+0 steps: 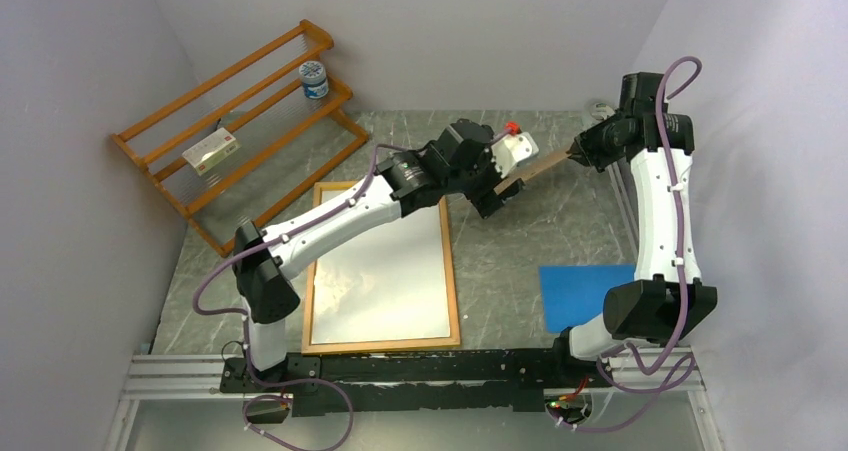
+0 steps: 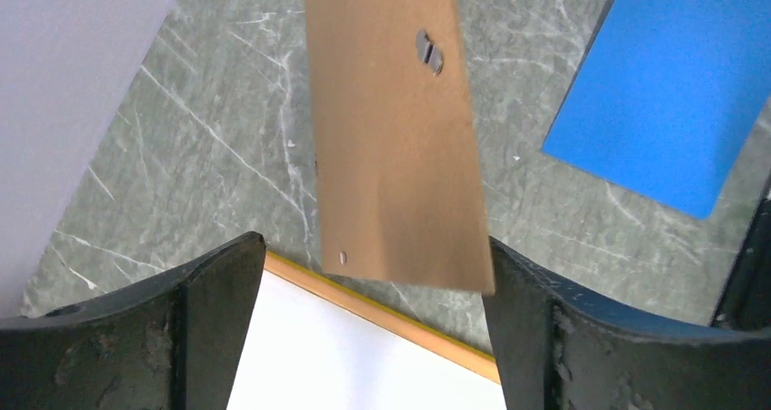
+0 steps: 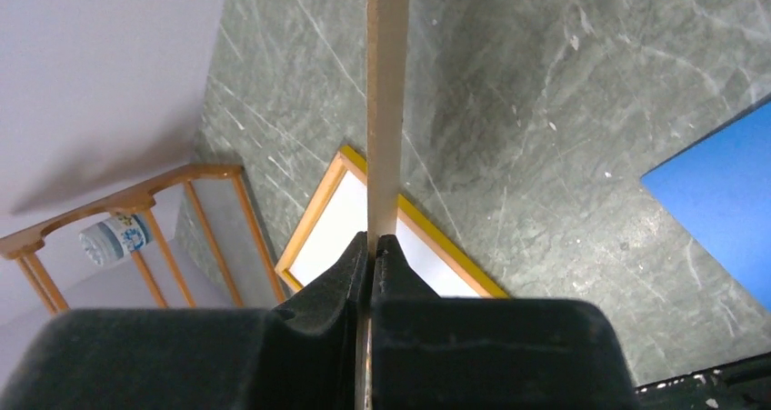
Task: Put the photo into the frame
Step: Turn over the photo frame item at the center of the board.
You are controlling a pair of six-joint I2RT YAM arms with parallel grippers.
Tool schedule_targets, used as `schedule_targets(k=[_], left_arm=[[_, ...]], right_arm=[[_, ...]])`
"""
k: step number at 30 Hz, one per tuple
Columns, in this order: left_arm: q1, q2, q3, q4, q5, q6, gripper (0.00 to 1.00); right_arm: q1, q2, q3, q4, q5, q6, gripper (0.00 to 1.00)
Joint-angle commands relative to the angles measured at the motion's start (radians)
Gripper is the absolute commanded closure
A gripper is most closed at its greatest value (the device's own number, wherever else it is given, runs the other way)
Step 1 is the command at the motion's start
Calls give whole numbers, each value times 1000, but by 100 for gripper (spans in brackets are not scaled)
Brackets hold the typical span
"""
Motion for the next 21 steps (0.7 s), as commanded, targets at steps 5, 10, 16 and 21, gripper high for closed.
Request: schedule_targets(k=[5,10,16,21], left_arm=[[17,-159,11,-45,115,-143,6],[78,-228,-38,-33,231,-303,6],[247,-320,-164,-4,247,-500,8],[374,-370,-302,-59,68,-564,8]], right_arm=[[-4,-82,74,246,-157,-120,100],[-4,-159,-41,472,-317,-215,100],[-4,-260,-191,688,-484,-290,100],[-4,-328,-400,951,-676,-218,100]])
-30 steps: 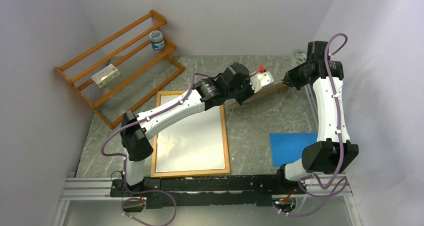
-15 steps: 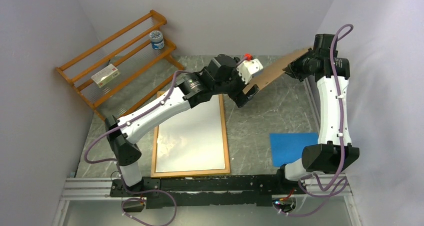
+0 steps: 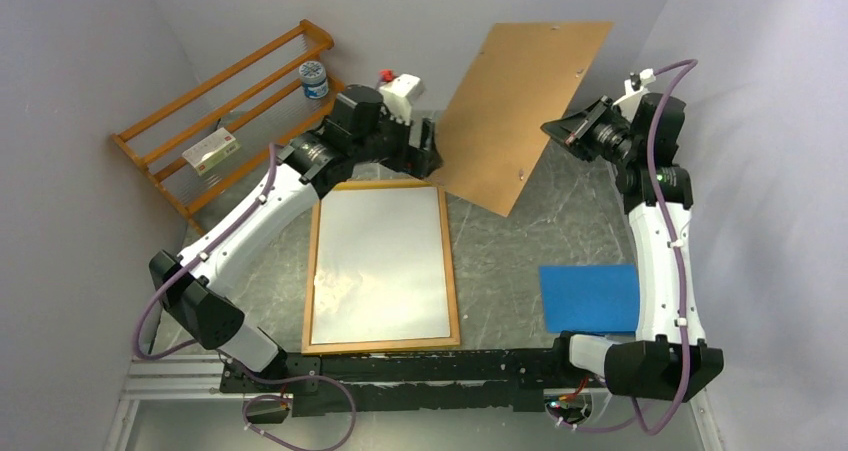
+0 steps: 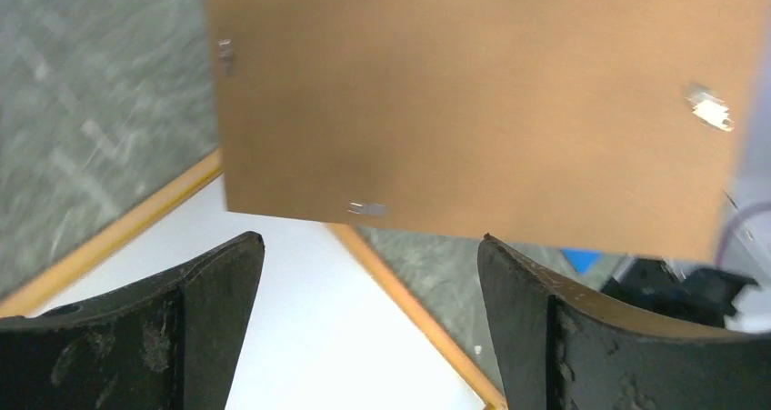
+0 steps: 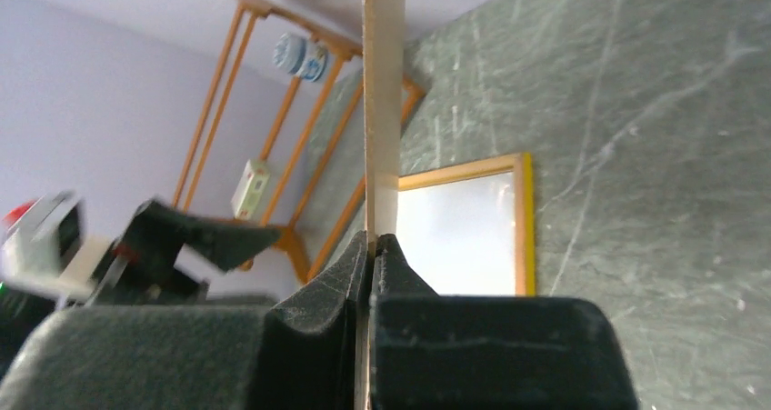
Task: Put the photo into the frame
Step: Turn over the photo frame item at the center of the board.
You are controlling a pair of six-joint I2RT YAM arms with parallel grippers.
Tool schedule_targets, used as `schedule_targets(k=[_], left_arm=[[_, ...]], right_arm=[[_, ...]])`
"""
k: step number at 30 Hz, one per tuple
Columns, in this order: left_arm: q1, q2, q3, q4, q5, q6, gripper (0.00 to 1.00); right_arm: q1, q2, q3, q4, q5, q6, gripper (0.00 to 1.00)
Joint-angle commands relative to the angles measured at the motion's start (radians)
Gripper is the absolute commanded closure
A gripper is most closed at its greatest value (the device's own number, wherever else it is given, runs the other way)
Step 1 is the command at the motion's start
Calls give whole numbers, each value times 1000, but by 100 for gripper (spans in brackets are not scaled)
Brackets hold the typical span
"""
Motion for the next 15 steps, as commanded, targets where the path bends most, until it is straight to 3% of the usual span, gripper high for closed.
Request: schedule_targets(k=[1,6,15], left_arm=[[104,-49,-94,-69,-169,-122,8],[291,-92,-251,-199,-282,-197,7],[533,-194,-648,-140,-195,-222,9]], right_arm=[[-1,-57,-119,380,-234,44,100],[-1,-46,-141,382,-289,21,100],[0,-92,-265,467,-307,61,100]])
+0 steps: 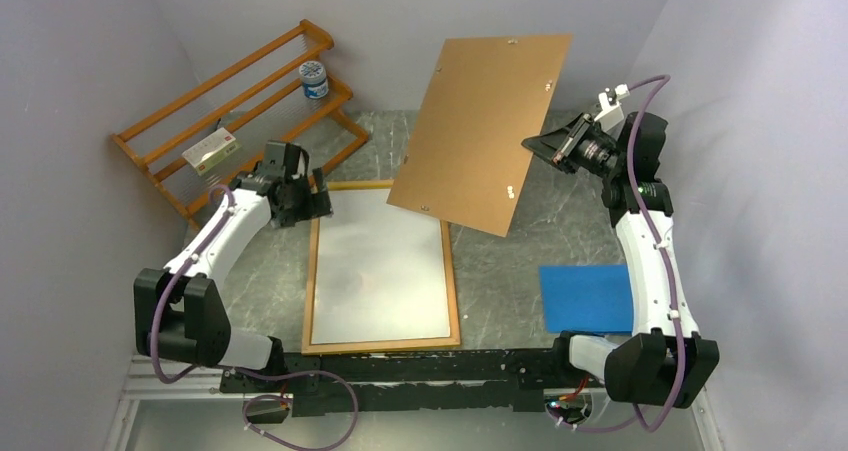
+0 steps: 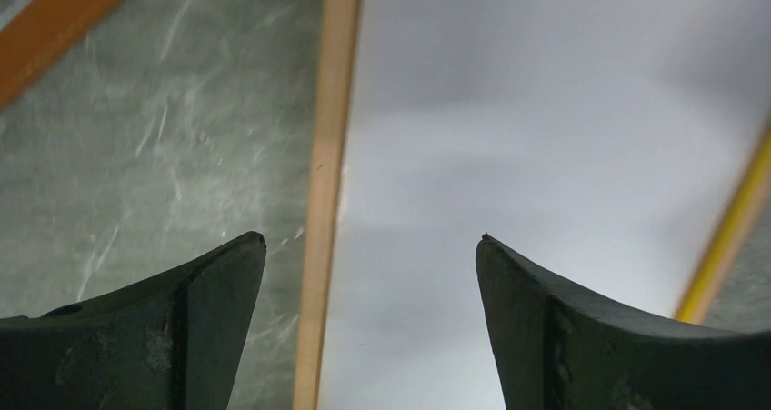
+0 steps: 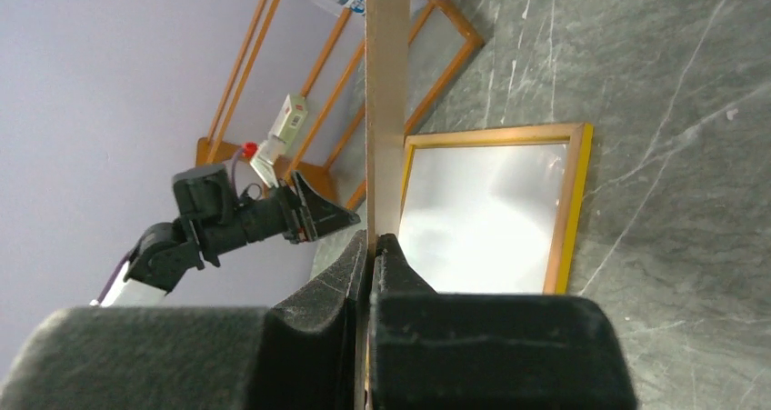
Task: Put the photo into the frame
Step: Move the photo frame to the center of the board.
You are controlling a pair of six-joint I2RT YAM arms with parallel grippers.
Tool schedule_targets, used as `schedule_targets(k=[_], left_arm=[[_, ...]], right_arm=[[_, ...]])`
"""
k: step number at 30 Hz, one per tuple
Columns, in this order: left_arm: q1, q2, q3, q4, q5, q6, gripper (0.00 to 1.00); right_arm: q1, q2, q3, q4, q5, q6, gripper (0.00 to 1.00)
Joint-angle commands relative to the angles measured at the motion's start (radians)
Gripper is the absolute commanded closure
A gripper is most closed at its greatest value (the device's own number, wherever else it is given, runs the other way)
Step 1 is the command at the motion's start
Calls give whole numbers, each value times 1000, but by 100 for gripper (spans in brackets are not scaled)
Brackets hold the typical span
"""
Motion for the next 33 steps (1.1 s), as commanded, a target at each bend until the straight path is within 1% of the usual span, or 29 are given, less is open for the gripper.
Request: schedule_targets(k=[1,2,5,11,13,23,28,31,33], left_arm=[[55,-54,-137,26,30,-51,8],[73,-51,-166,30,30,-66,7],[118,-33,-228,59,89,-97,6],[125,3,-286,125,211,-112,6],[125,24,-300,129,249,-115,8],[125,96,-305,177,367,-124,9],[125,122,-296,245,488,-134,15],[125,148,-287,300,537,-170,20],[125,180,-278,342,572,-202,24]], right_arm=[[-1,-54,-20,178,-58,36,100],[-1,-54,-23,180,-60,38,100],[-1,-59,-33,177,-52,37,100],[-1,-60,-43,164,-27,37,100],[-1,-58,-43,161,-25,37,100],[-1,-51,-47,183,-35,50,100],[-1,-47,-51,168,-34,38,100],[-1,-23,-49,182,-110,52,100],[-1,-6,-46,168,-118,50,100]])
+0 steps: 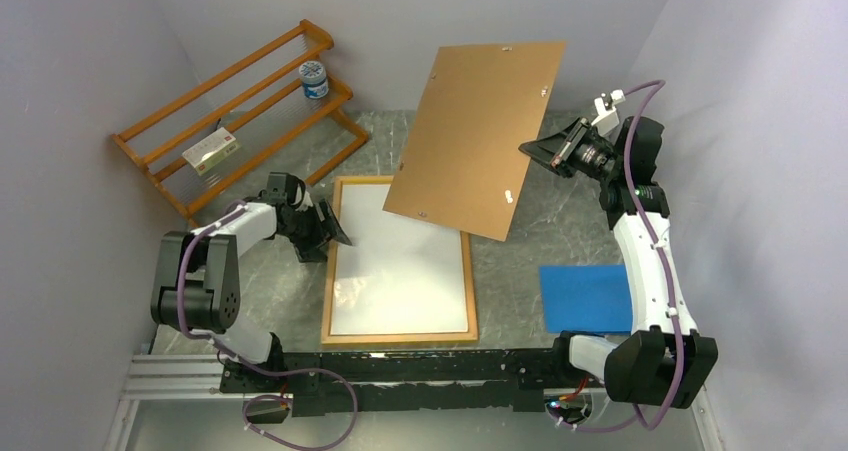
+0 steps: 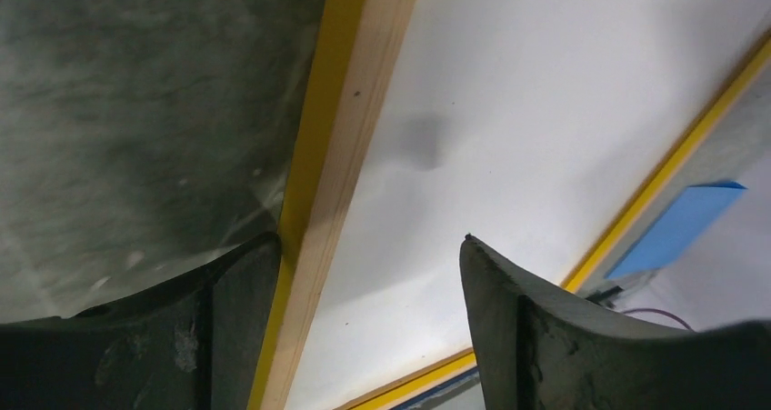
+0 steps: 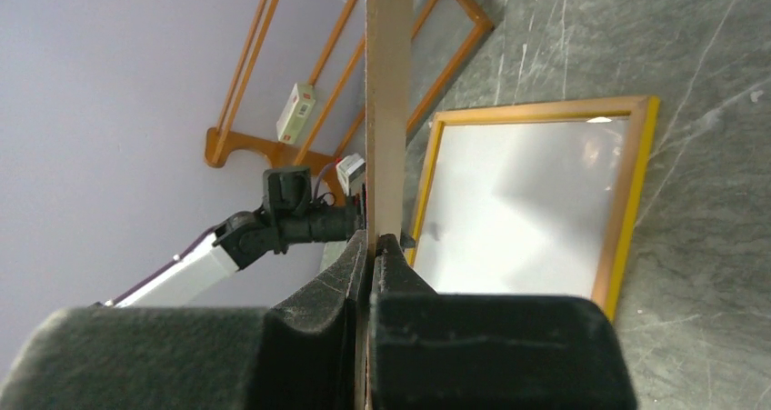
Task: Put the photo into the frame
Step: Move the photo frame to the center of the board.
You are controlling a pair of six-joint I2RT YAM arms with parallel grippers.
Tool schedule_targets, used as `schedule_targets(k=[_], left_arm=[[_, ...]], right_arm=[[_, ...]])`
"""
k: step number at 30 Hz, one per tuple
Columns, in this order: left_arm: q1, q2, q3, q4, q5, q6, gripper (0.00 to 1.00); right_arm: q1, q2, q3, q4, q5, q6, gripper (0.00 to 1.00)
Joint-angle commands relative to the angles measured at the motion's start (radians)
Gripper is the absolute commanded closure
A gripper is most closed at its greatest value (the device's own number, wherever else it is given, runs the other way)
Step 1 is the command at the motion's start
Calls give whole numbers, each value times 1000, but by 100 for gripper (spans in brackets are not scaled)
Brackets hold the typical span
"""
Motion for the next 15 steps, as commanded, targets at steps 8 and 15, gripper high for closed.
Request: schedule_targets(k=[8,15], left_arm=[[-82,141,56,381,221,-299,29],[-89,88,118,233,25,-229,24]], right_arm=[[-1,48,-21,95,-140,46,100],[1,90,-37,-57,-199,-67,100]])
